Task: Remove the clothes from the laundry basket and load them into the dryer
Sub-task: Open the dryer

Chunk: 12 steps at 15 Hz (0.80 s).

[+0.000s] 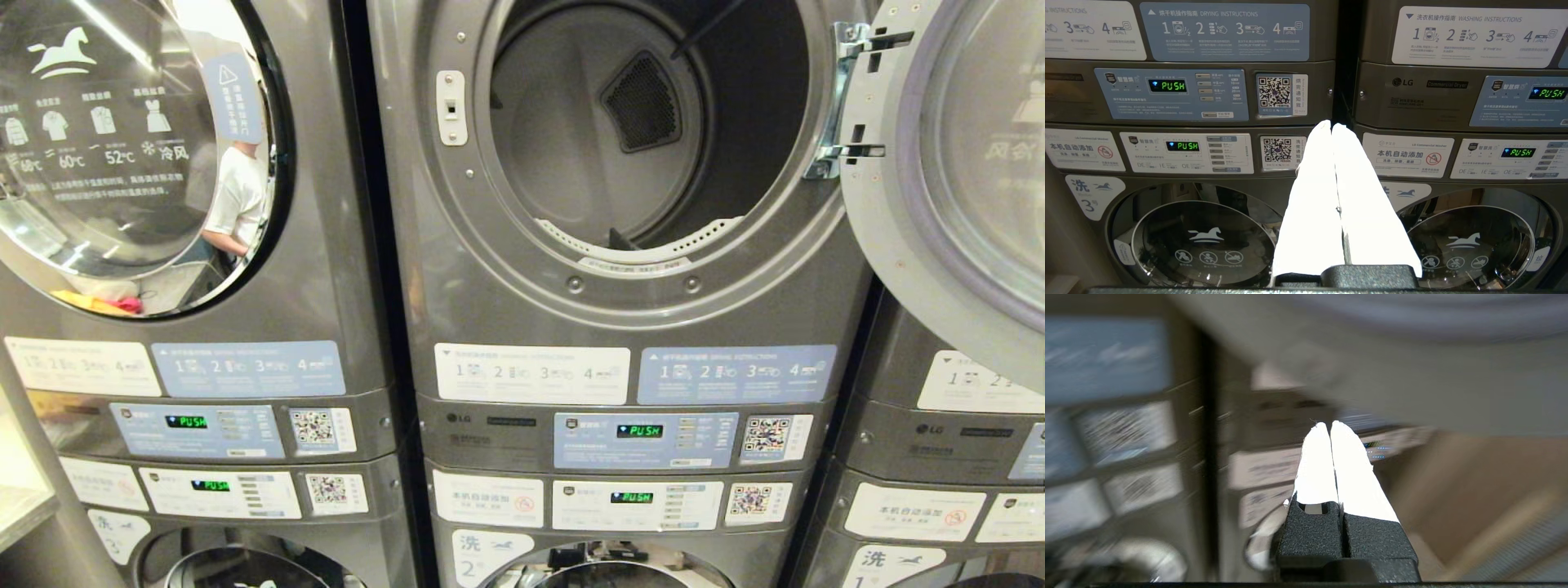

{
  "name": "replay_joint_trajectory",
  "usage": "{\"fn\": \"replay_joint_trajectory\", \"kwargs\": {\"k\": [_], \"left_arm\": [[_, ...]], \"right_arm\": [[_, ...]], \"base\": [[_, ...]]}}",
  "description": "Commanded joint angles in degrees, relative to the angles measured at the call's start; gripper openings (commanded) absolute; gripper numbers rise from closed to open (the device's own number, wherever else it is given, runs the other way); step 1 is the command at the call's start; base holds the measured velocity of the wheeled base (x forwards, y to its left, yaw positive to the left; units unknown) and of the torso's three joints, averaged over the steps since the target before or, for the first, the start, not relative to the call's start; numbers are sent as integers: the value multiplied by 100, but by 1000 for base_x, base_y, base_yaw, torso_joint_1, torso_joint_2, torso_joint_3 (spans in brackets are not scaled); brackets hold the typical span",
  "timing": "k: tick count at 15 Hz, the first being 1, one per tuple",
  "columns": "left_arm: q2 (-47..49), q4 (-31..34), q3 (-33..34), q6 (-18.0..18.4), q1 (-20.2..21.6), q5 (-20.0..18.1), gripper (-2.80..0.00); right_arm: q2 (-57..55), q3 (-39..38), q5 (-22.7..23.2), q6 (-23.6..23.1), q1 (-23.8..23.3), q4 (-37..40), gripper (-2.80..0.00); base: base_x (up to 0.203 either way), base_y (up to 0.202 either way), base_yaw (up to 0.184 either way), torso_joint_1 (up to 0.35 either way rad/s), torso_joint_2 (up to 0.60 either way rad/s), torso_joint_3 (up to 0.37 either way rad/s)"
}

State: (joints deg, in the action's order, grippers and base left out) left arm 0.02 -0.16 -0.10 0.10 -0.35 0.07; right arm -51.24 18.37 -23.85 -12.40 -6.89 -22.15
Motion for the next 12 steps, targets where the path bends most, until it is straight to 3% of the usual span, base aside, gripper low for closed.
{"fn": "replay_joint_trajectory", "kwargs": {"k": [1,3,5,9,12], "left_arm": [[-2,-2,1,-1,0,2,-280],[-2,-2,1,5,0,-3,-280],[-2,-2,1,-1,0,2,-280],[-2,-2,1,8,0,2,-280],[-2,-2,1,8,0,2,-280]], "right_arm": [[289,-484,1026,24,3,-24,-280],[571,-1090,1830,204,3,-6,-280],[1006,-1619,2028,263,18,39,-280],[2800,-1737,2324,275,43,1755,-280],[3525,-1837,2649,291,126,2250,-280]], "base": [[0,0,0,0,0,0],[0,0,0,0,0,0],[0,0,0,0,0,0],[0,0,0,0,0,0],[0,0,0,0,0,0]]}}
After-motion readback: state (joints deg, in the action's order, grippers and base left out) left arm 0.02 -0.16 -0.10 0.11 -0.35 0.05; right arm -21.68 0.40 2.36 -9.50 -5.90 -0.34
